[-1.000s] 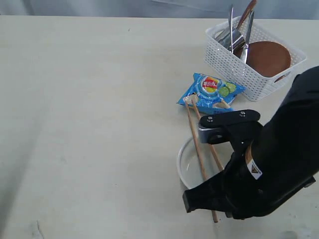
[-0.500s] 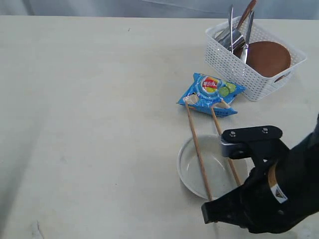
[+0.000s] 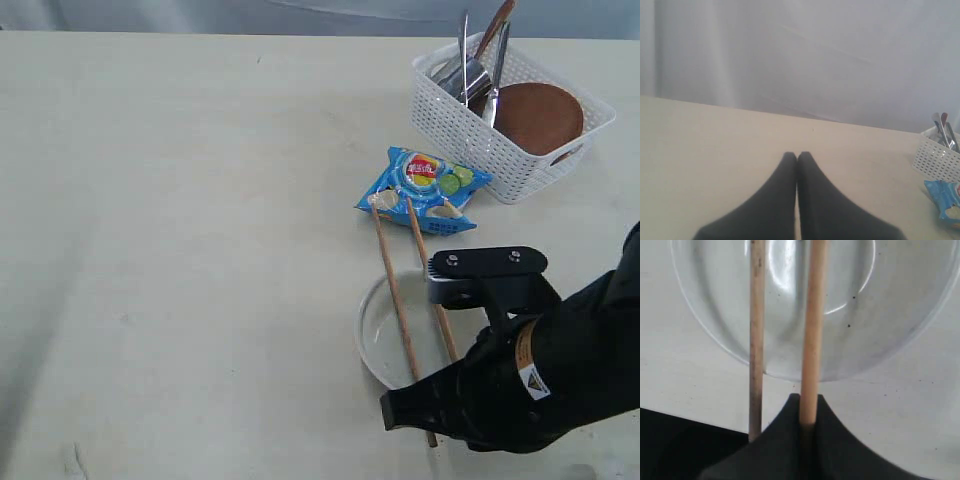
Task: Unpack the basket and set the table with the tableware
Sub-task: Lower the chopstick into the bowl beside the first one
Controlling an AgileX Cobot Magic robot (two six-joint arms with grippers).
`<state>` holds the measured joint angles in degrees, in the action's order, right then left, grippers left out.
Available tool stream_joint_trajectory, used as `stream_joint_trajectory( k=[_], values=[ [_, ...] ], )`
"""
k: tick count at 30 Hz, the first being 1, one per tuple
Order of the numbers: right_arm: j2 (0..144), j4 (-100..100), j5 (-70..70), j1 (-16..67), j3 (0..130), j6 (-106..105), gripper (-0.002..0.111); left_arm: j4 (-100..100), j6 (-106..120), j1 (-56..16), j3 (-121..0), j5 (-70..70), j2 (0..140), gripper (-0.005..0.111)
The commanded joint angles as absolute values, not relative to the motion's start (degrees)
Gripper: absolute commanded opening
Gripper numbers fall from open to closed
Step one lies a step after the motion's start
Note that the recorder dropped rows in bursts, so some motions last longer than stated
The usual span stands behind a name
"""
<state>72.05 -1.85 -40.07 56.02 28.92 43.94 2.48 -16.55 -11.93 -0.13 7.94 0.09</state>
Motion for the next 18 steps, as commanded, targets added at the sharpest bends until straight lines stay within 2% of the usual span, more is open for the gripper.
stream_joint_trajectory(
  k=[1,18],
  values=[
    [73.8,-1.4,-37.8,56.2,28.6,43.5,0.000,3.0,-16.2,-12.1,0.0,7.9,0.0,0.000],
    [75.1,-1.4,-37.6,56.2,28.6,43.7,0.000,3.0,-16.2,-12.1,0.0,7.9,0.0,0.000]
  ],
)
